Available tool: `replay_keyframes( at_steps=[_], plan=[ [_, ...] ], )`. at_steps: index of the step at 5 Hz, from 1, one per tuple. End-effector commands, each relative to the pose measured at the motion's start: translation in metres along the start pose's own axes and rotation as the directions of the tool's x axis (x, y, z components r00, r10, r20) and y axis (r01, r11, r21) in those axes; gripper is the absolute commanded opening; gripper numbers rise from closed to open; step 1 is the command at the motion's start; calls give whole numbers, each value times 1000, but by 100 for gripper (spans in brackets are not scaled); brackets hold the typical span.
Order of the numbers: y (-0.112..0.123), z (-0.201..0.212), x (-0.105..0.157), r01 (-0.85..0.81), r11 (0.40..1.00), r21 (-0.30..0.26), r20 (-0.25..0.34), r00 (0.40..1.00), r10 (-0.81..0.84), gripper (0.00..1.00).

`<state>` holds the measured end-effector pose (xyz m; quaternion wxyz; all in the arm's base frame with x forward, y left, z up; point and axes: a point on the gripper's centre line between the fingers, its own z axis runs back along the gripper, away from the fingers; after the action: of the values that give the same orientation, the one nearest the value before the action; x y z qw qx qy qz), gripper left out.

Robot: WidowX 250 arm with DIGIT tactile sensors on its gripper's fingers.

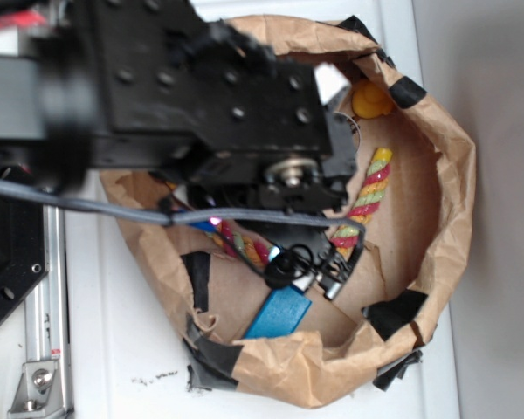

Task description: Grab the blue block.

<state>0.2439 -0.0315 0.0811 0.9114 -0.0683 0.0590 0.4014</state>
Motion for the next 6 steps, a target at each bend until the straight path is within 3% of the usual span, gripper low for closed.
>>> replay_keyframes(
  at_steps=[1, 2, 3, 4, 5, 6],
  plan=[
    [-34, -39, -41, 77, 996, -45, -56, 995, -79, 100],
    [-41, -54, -48, 91, 995, -48, -39, 995, -93, 100],
    [-49, -75, -38, 89, 995, -44, -31, 995, -90, 100],
    [-45, -85, -28, 59, 998, -29, -23, 998, -60, 94],
    [-35, -83, -21, 55, 998, -21, -5, 998, -55, 0],
    [-20, -36, 1, 181, 984, -4, 177, 968, -177, 0]
  ],
)
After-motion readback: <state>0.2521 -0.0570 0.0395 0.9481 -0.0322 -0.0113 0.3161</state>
